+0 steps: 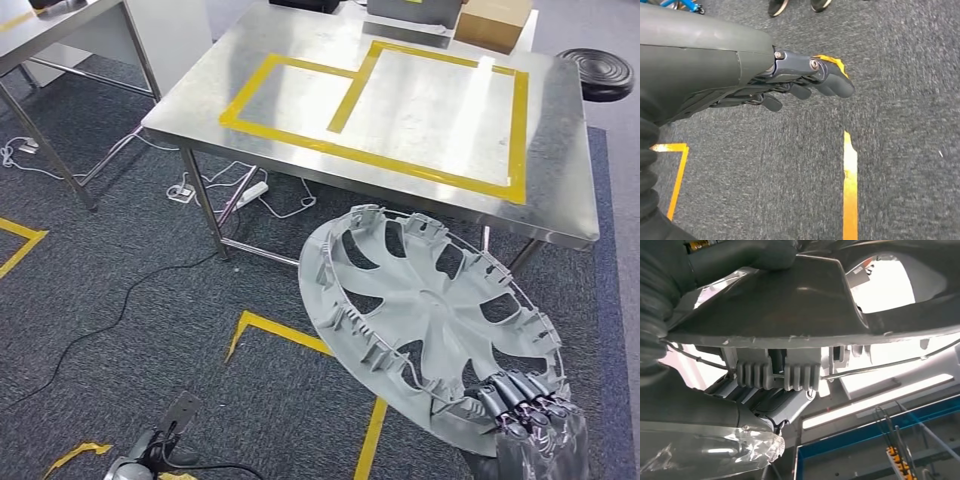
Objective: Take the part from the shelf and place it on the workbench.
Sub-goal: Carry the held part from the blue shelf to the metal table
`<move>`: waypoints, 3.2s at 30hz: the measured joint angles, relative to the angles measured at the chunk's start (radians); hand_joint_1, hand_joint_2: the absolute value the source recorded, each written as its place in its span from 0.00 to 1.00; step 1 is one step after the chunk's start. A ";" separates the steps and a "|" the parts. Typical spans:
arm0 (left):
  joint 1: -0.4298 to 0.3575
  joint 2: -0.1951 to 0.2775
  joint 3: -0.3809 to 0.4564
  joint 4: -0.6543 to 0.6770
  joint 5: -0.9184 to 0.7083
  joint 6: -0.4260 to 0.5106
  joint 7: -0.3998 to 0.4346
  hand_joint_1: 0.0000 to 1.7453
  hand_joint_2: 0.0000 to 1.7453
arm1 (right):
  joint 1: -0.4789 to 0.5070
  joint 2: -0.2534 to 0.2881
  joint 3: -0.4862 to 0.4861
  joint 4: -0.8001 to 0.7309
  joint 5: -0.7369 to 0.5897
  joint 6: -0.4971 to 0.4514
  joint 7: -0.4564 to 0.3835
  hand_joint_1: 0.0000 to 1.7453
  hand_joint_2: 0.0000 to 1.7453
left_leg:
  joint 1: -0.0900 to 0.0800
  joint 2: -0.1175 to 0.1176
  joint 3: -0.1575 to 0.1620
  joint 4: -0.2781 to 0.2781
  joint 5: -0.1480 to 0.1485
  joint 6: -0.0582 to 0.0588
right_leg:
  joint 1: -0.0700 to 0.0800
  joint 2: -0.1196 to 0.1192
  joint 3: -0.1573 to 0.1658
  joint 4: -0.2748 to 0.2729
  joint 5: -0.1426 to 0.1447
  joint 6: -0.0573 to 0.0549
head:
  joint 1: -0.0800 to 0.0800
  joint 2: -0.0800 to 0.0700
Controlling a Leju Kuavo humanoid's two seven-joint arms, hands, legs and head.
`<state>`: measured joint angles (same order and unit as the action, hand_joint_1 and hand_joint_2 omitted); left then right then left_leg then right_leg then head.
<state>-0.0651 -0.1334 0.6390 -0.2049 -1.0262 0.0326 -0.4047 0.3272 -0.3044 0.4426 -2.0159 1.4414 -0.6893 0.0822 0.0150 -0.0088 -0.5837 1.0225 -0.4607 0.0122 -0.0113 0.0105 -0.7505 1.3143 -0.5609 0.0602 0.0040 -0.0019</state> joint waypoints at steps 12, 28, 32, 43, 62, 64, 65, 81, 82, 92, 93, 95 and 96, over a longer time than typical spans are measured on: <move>-0.001 0.002 -0.001 0.000 -0.007 -0.015 -0.014 0.00 1.00 | -0.008 0.000 0.000 0.001 -0.013 0.000 -0.018 1.00 1.00 | -0.005 0.008 -0.036 0.099 -0.069 -0.046 | 0.001 -0.004 0.154 -0.284 0.115 -0.049 | -0.008 0.000; -0.003 0.002 -0.002 0.000 -0.016 -0.024 -0.016 0.00 1.00 | -0.031 0.015 0.002 0.003 0.105 0.000 -0.033 1.00 1.00 | 0.000 0.007 0.001 -0.010 0.009 -0.002 | 0.004 -0.001 0.074 -0.117 0.020 -0.007 | 0.001 0.000; -0.003 0.001 -0.004 0.000 -0.018 -0.026 -0.015 0.00 1.00 | -0.037 0.015 0.006 0.003 0.126 0.000 -0.023 1.00 1.00 | -0.001 0.007 0.010 -0.009 0.002 -0.001 | 0.002 -0.002 0.020 -0.028 0.025 -0.006 | 0.001 0.000; -0.005 -0.001 -0.007 0.000 -0.021 -0.026 -0.015 0.00 1.00 | -0.049 0.017 0.013 -0.002 0.132 0.000 -0.011 1.00 1.00 | -0.002 0.008 -0.045 0.133 -0.090 -0.050 | 0.003 -0.002 0.147 -0.281 0.117 -0.052 | -0.009 0.000; -0.003 0.003 -0.006 0.000 -0.021 -0.023 -0.014 0.00 1.00 | -0.067 0.043 0.019 0.035 -0.060 0.000 -0.128 1.00 1.00 | -0.001 0.006 0.002 -0.009 0.006 0.000 | 0.005 -0.001 0.007 -0.010 0.010 -0.002 | 0.001 0.000; -0.003 0.003 -0.006 0.000 -0.021 -0.023 -0.014 0.00 1.00 | -0.067 0.044 0.016 0.038 -0.068 0.000 -0.134 1.00 1.00 | 0.000 0.005 0.013 -0.009 -0.001 -0.004 | 0.004 -0.003 0.060 -0.129 0.084 -0.005 | 0.002 0.000; -0.003 0.003 -0.006 0.000 -0.021 -0.023 -0.014 0.00 1.00 | -0.067 0.046 0.014 0.039 -0.070 0.000 -0.139 1.00 1.00 | -0.001 0.004 0.017 -0.009 -0.005 -0.009 | 0.005 -0.004 0.094 -0.195 0.110 -0.006 | 0.002 0.000; -0.002 0.004 -0.007 0.000 -0.022 -0.024 -0.016 0.00 1.00 | -0.080 0.072 -0.010 0.043 -0.070 0.000 -0.151 1.00 1.00 | -0.002 0.003 -0.048 0.047 0.027 -0.044 | 0.008 0.006 0.170 -0.281 0.094 -0.046 | -0.016 0.000; -0.002 0.004 -0.007 0.001 -0.023 -0.024 -0.016 0.00 1.00 | -0.082 0.072 -0.010 0.043 -0.072 0.000 -0.151 1.00 1.00 | -0.003 0.003 -0.034 0.012 0.033 -0.040 | 0.010 0.007 0.170 -0.281 0.091 -0.040 | -0.016 0.000; -0.002 0.002 -0.007 0.001 -0.024 -0.025 -0.017 0.00 1.00 | -0.100 0.075 -0.013 0.055 -0.099 0.000 -0.168 1.00 1.00 | 0.000 0.002 0.008 -0.011 -0.001 0.000 | 0.006 -0.002 0.006 0.006 -0.005 -0.003 | -0.001 0.000; -0.002 0.002 -0.007 0.001 -0.024 -0.025 -0.017 0.00 1.00 | -0.100 0.077 -0.015 0.057 -0.103 0.000 -0.173 1.00 1.00 | 0.001 0.001 0.017 -0.011 -0.007 -0.001 | 0.006 -0.002 0.009 -0.020 0.028 -0.003 | -0.001 0.000; -0.002 0.001 -0.007 0.001 -0.025 -0.025 -0.017 0.00 1.00 | -0.102 0.081 -0.022 0.060 -0.106 0.000 -0.182 1.00 1.00 | 0.001 -0.001 0.037 -0.012 -0.022 -0.008 | 0.004 -0.003 0.059 -0.149 0.112 -0.005 | -0.001 0.000; -0.002 0.001 -0.007 0.001 -0.025 -0.025 -0.017 0.00 1.00 | -0.105 0.083 -0.026 0.060 -0.106 0.000 -0.186 1.00 1.00 | 0.000 -0.002 0.044 -0.010 -0.029 -0.013 | 0.005 -0.003 0.087 -0.210 0.135 -0.007 | 0.000 0.000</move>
<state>-0.0675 -0.1325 0.6320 -0.2042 -1.0512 0.0073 -0.4219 0.2220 -0.2213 0.4167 -1.9555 1.3351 -0.6893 -0.1040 0.0151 -0.0108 -0.5401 1.0120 -0.4895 -0.0006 -0.0064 0.0075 -0.6636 1.1045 -0.4261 0.0529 0.0040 -0.0019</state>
